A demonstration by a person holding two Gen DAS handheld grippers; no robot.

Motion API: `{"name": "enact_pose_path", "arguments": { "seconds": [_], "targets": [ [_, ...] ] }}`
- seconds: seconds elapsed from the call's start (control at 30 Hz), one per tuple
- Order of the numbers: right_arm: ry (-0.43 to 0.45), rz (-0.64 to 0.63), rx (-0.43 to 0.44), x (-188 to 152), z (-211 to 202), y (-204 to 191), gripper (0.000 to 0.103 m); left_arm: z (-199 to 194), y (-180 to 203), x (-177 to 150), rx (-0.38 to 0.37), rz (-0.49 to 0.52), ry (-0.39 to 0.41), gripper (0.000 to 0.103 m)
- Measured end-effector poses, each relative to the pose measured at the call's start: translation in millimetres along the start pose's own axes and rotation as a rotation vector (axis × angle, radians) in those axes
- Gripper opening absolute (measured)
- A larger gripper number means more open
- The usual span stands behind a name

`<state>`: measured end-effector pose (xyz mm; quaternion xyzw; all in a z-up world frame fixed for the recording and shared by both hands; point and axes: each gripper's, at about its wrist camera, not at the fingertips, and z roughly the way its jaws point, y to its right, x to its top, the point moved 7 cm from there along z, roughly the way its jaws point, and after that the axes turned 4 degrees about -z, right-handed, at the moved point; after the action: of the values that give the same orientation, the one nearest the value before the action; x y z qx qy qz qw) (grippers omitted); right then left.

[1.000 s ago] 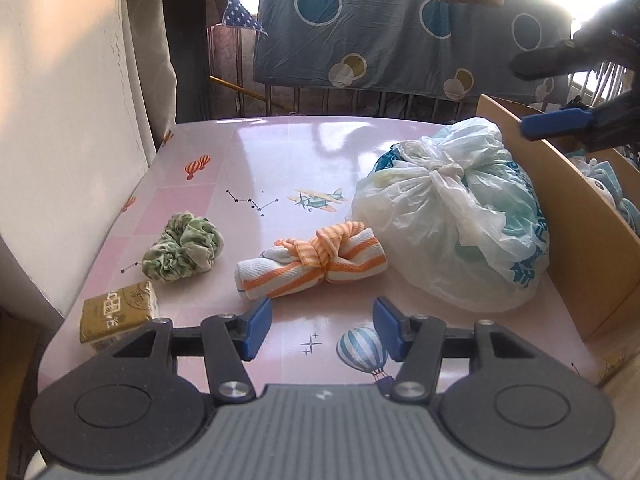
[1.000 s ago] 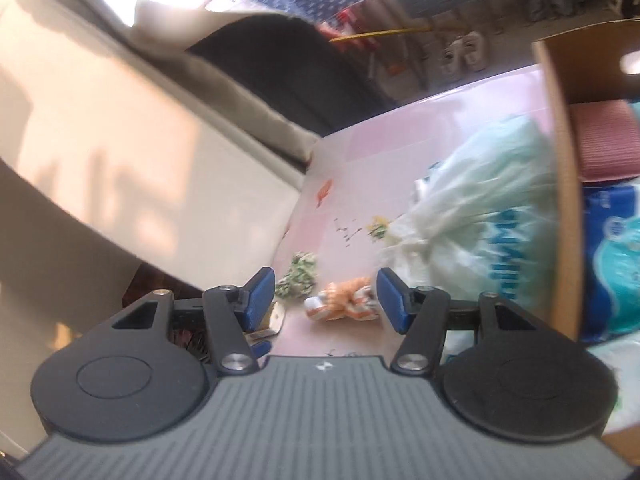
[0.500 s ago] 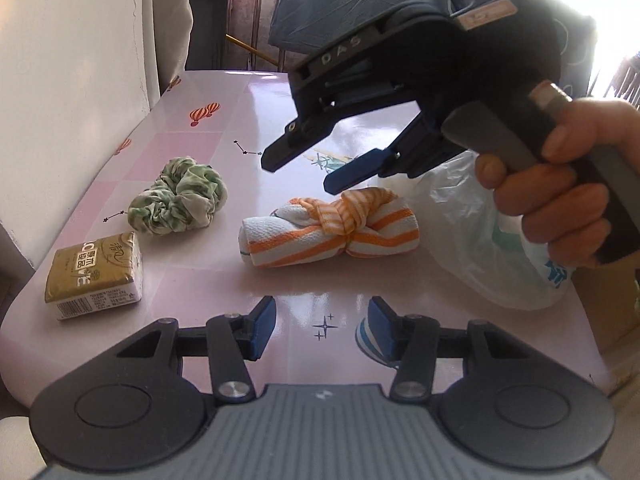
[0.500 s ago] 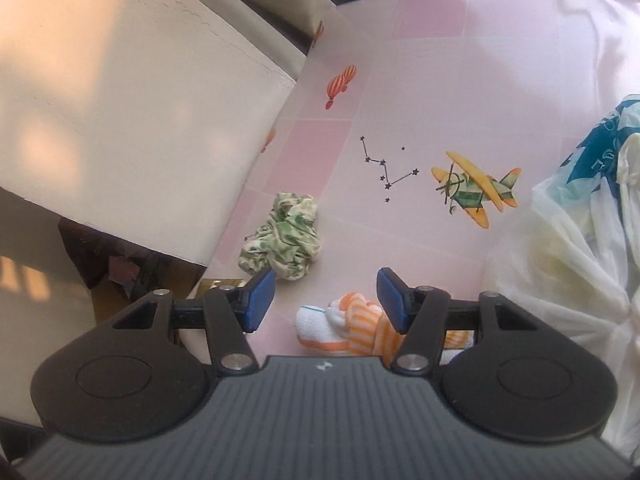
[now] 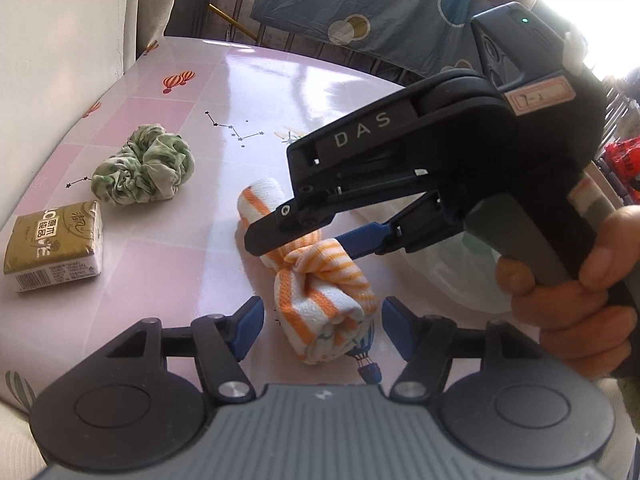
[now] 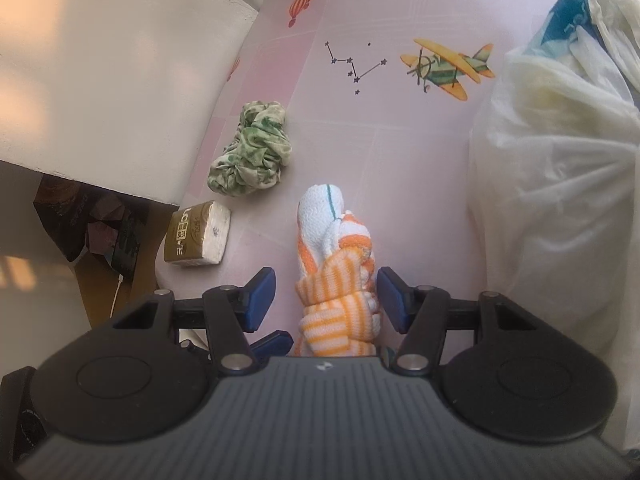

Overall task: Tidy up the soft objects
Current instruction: 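Move the right tool to the orange-striped white towel and close on it, then lift the striped towel with the right tool and carry it over the box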

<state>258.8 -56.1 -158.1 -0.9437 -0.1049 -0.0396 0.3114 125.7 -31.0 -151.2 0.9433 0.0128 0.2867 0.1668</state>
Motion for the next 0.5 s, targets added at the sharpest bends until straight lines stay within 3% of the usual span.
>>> {"name": "enact_pose_path", "arguments": {
  "seconds": [0.17,0.27,0.5],
  "targets": [
    [0.032,0.033,0.021,-10.4,1.3,1.7,0.046,10.4,-1.7,-0.1,0.087,0.041,-0.023,0.054],
    [0.045,0.046,0.035,-15.6,1.4,2.1,0.041,8.2,1.7,1.2,0.093,0.052,-0.019,0.053],
    [0.098,0.059,0.084,-24.2,-12.7,-2.9,0.039,-14.7,9.7,4.5,0.101,0.098,0.032,0.052]
  ]
}}
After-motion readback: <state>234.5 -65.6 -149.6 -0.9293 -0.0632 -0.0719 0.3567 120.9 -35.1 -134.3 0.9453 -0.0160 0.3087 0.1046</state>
